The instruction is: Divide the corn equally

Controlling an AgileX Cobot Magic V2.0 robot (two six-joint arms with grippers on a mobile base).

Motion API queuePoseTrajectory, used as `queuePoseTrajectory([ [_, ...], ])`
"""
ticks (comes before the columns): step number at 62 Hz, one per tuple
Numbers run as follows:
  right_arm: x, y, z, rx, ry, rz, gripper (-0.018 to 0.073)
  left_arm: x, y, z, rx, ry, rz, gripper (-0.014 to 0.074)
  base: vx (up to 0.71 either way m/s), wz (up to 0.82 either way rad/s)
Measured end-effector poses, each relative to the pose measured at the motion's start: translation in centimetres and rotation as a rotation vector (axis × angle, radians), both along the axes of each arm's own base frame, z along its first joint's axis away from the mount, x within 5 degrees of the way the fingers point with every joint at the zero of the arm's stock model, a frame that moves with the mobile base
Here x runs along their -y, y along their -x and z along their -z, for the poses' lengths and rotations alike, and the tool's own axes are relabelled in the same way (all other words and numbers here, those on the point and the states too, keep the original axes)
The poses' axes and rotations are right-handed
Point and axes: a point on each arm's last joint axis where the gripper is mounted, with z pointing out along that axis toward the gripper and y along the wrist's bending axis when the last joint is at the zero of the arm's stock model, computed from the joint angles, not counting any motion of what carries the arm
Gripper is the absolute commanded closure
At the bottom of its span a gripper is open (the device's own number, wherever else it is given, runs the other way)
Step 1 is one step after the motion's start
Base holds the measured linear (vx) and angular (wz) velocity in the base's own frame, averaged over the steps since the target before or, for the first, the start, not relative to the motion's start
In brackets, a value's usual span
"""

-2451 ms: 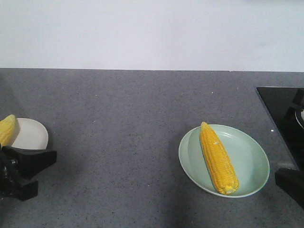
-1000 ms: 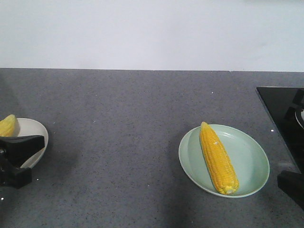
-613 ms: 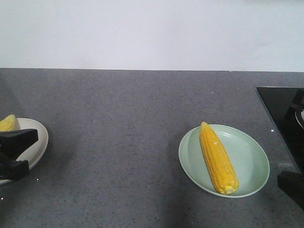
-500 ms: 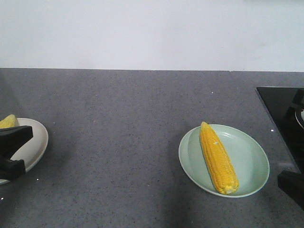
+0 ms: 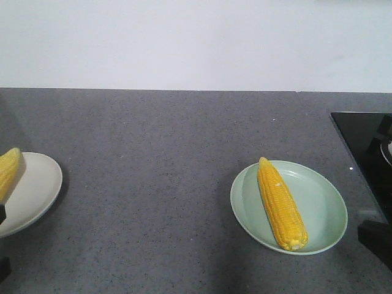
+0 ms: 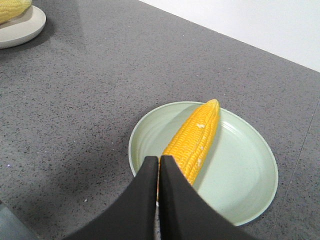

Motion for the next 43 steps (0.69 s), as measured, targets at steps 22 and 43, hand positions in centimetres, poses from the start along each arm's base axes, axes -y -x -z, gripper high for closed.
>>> queuePoseTrajectory([
  [22, 0.0, 0.0, 0.0, 0.0, 0.0, 0.0, 0.0564, -1.2, 3.5, 4.7, 0.142, -0.061, -0.096, 0.0603, 0.0, 0.0],
  [43, 0.0, 0.0, 0.0, 0.0, 0.0, 0.0, 0.0564, -1.8, 4.9, 7.1, 0.262, -0.008, -0.181, 0.0603, 0.0, 0.0],
])
